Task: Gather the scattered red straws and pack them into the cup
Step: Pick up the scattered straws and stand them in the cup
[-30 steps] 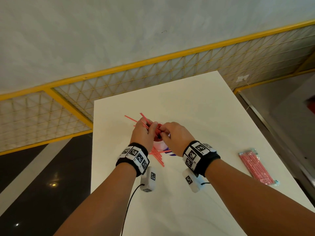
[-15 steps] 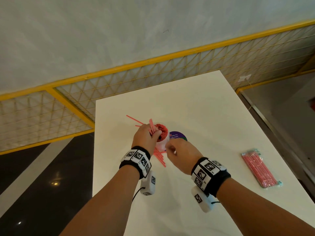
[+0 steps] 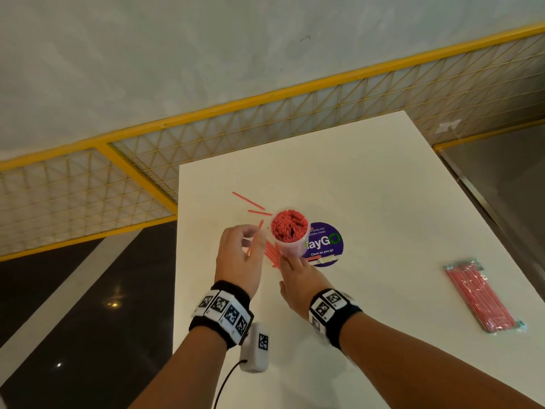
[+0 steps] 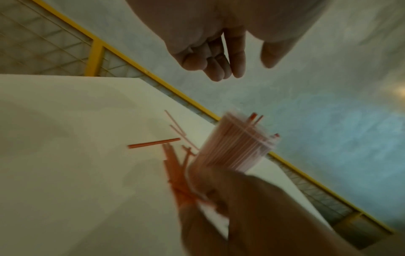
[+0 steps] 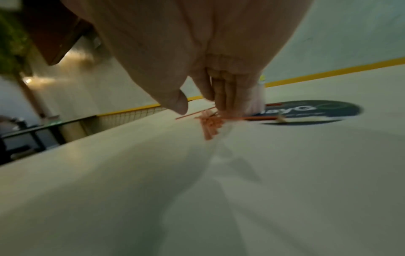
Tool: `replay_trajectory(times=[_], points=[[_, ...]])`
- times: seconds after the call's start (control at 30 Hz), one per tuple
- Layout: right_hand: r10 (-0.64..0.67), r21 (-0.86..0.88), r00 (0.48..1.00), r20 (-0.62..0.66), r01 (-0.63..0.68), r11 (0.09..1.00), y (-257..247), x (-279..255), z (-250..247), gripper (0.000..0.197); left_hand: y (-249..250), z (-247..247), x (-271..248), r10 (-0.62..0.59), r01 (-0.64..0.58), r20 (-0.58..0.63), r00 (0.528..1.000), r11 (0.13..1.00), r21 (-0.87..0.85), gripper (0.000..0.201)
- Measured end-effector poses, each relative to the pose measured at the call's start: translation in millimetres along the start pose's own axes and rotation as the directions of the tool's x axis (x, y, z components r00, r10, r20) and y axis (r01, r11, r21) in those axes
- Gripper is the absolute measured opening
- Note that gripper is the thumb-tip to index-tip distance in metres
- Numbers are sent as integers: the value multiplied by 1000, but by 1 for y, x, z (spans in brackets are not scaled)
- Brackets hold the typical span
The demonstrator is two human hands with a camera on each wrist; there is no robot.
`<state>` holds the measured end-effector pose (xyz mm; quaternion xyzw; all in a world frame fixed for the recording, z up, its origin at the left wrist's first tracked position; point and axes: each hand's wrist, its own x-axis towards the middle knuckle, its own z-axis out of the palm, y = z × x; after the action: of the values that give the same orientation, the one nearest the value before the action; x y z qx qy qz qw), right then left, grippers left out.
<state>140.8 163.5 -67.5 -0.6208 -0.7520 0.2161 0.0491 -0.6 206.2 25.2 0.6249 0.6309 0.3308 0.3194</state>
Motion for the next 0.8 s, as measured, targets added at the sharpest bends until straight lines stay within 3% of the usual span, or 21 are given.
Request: replay_trajectory(times=[0.1, 0.2, 0.33, 0.43, 0.57, 0.67, 0.8], points=[[2, -108, 1000, -12, -3, 994, -11, 17, 16, 70, -28, -6, -4, -68, 64, 34, 997, 993, 98, 11], [44, -145, 999, -27, -48, 988, -12, 25, 27, 67, -49, -5, 2, -85, 56, 112, 990, 968, 245, 11], [-63, -140, 997, -48, 56, 989, 0, 15, 36, 49, -67, 4, 38, -101, 22, 177, 979, 916, 402, 13], [-147, -149, 979, -140, 126, 981, 13, 7, 42, 28, -71, 21, 71, -38, -92, 242, 970, 861, 500, 31], [-188, -161, 951, -245, 151, 975, 18, -2, 43, 17, -64, 52, 105, -6, -236, 386, 923, 782, 577, 46], [-183, -162, 948, -259, 144, 976, 16, -9, 38, 12, -59, 70, 121, -55, -330, 513, 856, 706, 627, 54], [-175, -165, 954, -245, 137, 977, 12, -13, 37, 7, -63, 83, 136, -78, -375, 577, 813, 689, 620, 74]])
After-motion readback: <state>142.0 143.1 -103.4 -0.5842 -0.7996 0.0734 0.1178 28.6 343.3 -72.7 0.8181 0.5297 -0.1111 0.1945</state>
